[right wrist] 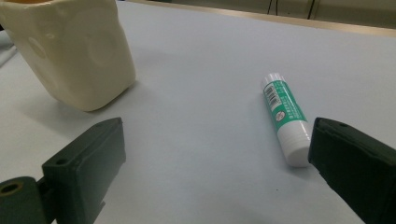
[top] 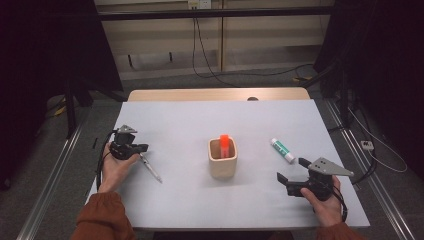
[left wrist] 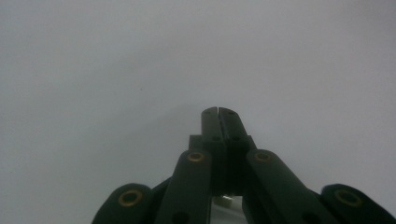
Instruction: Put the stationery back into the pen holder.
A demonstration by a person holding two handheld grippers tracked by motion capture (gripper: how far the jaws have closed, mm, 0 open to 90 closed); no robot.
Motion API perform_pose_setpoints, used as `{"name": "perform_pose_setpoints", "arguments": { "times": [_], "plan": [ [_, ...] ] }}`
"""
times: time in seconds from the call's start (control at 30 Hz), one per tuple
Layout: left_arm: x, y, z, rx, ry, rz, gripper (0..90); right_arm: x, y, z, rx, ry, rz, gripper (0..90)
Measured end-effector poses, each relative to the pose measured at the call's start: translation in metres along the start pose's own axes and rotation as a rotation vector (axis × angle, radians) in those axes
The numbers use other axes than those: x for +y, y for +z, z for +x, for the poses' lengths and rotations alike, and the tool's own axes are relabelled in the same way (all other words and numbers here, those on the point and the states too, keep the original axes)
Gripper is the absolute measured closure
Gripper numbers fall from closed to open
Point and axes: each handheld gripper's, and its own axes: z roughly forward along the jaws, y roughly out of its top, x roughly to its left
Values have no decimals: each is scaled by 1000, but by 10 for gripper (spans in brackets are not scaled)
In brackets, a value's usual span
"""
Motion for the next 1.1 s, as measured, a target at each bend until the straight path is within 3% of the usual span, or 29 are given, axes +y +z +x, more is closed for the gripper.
{"name": "perform_pose_setpoints", "arguments": {
  "times": [0.23, 0.47, 1.1],
  "plan": [
    [-6, 3, 4, -6, -3, 40, 900, 1, 2, 1, 5, -3, 0, 38],
    [-11, 0, 6, -21, -35, 27, 900, 3, 6, 2, 16, -3, 0, 38],
    [-17, -8, 7, -24, -19, 60, 900, 5, 11, 3, 35, -18, -2, 38]
  ]
}}
